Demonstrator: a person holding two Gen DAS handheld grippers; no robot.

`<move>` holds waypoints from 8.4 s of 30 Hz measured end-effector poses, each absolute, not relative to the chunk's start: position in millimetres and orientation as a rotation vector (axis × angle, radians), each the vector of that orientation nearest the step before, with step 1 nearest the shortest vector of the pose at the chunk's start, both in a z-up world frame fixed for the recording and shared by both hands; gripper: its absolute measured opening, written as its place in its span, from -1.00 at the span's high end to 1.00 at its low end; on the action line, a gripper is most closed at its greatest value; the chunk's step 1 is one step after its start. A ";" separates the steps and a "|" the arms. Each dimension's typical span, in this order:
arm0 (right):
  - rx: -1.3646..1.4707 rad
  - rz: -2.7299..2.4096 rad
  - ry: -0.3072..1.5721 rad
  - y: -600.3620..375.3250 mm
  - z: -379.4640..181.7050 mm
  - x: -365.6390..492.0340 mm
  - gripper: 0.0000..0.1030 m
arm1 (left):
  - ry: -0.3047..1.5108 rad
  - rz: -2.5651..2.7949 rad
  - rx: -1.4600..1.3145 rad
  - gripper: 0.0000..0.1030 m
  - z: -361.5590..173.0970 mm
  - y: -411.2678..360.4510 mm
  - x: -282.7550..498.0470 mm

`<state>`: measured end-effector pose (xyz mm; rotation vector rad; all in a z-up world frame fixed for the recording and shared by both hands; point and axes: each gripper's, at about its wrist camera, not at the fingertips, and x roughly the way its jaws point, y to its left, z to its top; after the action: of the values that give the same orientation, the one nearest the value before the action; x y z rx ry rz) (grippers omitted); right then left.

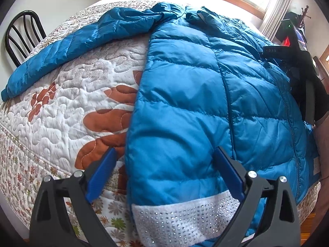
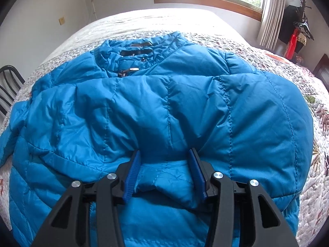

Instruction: Fold large clothes

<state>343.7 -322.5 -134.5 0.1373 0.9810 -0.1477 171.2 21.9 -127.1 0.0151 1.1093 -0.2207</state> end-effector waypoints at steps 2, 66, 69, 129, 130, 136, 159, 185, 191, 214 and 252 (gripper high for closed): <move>0.139 -0.147 0.979 -322.7 -134.4 343.7 0.05 | 1.108 -0.222 0.014 -0.85 -127.4 22.2 171.4; 0.305 -0.117 1.043 -363.0 -135.1 88.7 -0.13 | 0.922 0.463 -0.433 0.86 -89.2 274.4 330.9; 0.318 -0.109 1.037 -364.7 -135.0 87.3 -0.13 | 0.850 0.431 -0.379 0.87 -62.2 248.1 327.4; 0.312 0.020 0.972 -370.5 -72.3 110.7 -0.14 | 0.948 -0.197 -0.047 -0.26 -61.8 -8.7 370.3; 0.303 0.022 0.965 -370.8 -64.6 120.2 -0.14 | 0.961 -0.204 -0.053 -0.26 -69.0 -9.6 372.7; 0.373 0.048 0.992 -388.7 -56.0 208.9 -0.14 | 1.005 -0.220 -0.001 -0.26 -97.0 -33.7 385.2; 0.539 0.040 0.911 -440.9 -62.1 360.6 0.90 | 0.973 -0.296 -0.138 -0.39 -85.8 -21.6 386.2; 0.315 -0.039 0.972 -419.9 -54.7 346.3 0.54 | 0.976 -0.280 0.056 -0.40 -81.1 -98.1 382.1; 0.299 -0.030 1.052 -411.9 -103.2 359.7 0.70 | 1.053 -0.278 0.085 -0.51 -124.5 -105.7 394.0; 0.344 0.065 0.826 -418.6 -63.3 242.6 -0.21 | 0.885 -0.279 0.118 -0.78 -78.4 -48.0 309.9; 0.410 -0.034 0.974 -390.5 -114.0 15.4 -0.63 | 1.033 -0.210 -0.019 -0.79 -100.9 47.9 103.5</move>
<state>15.4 -390.5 -114.0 0.4099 0.9738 -0.0339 103.5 47.9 -100.9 -0.0189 1.0330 -0.2096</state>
